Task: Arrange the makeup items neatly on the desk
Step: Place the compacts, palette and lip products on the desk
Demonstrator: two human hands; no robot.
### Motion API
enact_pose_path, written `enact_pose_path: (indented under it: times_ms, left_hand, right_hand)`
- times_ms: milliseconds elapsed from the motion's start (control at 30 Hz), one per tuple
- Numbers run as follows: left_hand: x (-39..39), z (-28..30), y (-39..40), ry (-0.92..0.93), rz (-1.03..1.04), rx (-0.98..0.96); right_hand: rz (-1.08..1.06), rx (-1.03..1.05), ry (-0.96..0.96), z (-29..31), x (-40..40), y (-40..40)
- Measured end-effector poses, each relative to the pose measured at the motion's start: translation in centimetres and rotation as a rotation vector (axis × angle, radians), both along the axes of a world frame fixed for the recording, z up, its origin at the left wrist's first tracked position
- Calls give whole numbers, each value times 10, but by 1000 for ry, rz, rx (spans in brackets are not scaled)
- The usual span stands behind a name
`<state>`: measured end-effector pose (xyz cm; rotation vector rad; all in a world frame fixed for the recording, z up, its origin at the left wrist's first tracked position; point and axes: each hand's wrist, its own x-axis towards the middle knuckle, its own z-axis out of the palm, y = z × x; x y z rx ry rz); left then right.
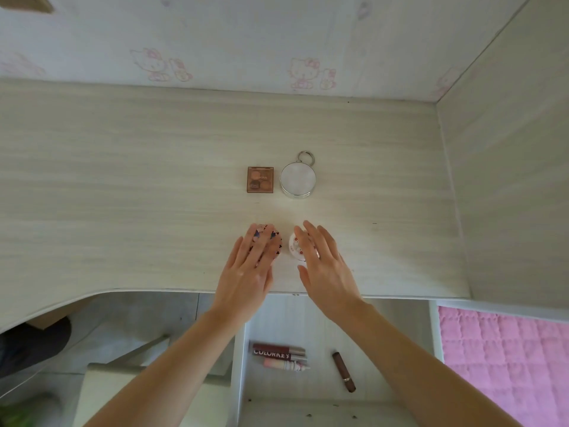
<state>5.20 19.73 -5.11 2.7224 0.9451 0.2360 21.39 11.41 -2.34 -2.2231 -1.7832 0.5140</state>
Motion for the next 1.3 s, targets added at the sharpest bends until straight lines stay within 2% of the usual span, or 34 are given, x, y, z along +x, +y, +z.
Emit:
enact_pose_path:
  times_ms: [400,800,1067,1300]
  left_hand:
    - [2,-16,9,-49,-8,5]
    - [22,-10,41,-60,0,34]
    - [29,-5,49,-59,9,55]
    - [22,10,33,-130,53,27]
  right_hand:
    - [-87,78,96,-16,1,13]
    - [-85,83,22,-15,11,50]
    - [-104,28,24,-11,15,50]
    - [-127,16,-1,0,25,28]
